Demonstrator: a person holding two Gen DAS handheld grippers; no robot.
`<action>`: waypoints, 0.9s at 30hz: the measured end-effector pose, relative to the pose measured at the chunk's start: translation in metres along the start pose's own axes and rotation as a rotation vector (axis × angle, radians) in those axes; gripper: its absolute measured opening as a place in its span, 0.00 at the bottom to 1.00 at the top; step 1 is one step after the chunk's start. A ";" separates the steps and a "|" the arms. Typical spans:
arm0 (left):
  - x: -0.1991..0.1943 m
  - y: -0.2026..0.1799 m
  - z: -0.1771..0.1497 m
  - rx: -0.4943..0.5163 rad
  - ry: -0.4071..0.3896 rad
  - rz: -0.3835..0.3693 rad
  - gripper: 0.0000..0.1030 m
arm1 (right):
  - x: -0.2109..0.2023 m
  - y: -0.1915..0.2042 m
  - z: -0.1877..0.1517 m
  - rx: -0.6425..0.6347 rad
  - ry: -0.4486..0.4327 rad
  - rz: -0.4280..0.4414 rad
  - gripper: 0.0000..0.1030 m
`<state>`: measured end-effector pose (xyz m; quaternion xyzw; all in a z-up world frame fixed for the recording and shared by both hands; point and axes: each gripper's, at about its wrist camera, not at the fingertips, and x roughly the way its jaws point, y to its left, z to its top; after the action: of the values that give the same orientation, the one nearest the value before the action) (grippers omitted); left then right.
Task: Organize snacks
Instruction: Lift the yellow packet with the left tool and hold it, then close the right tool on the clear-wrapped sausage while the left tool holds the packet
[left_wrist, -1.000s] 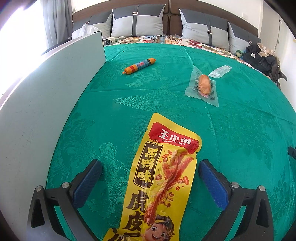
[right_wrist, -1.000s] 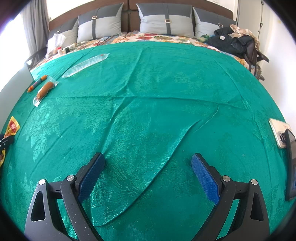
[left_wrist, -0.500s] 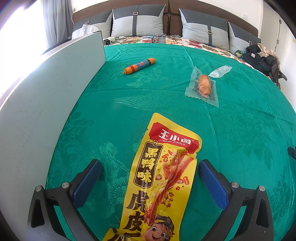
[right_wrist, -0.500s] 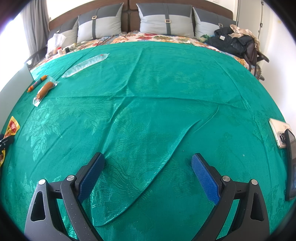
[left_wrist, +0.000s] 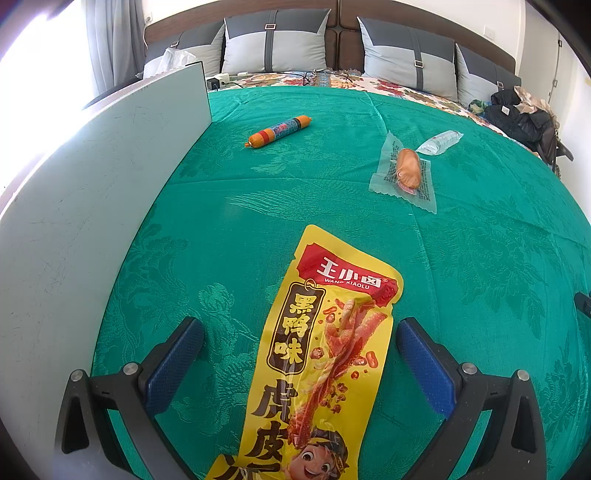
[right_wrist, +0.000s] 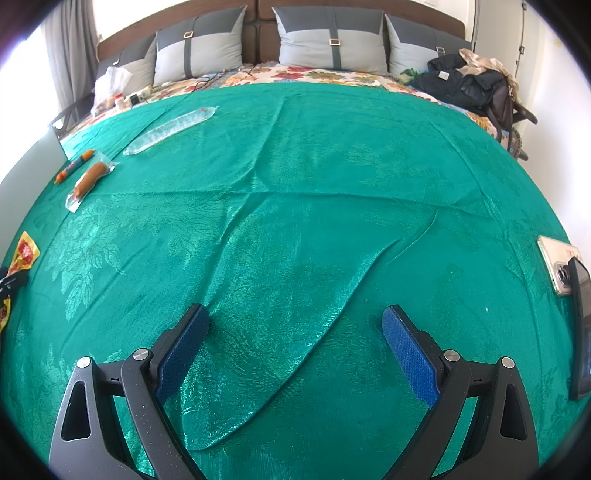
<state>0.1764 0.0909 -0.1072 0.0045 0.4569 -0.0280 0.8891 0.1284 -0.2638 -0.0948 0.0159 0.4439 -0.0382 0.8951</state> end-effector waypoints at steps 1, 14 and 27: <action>0.000 0.000 0.000 0.000 0.000 0.000 1.00 | 0.000 0.000 0.000 0.000 0.000 0.000 0.94; 0.000 0.000 0.000 0.000 0.000 0.000 1.00 | 0.000 0.000 0.000 0.000 0.000 0.000 0.94; 0.000 0.000 0.000 0.000 0.000 0.000 1.00 | -0.010 0.007 0.005 0.100 -0.013 0.038 0.92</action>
<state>0.1765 0.0912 -0.1073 0.0043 0.4569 -0.0282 0.8891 0.1273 -0.2563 -0.0841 0.0686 0.4353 -0.0433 0.8966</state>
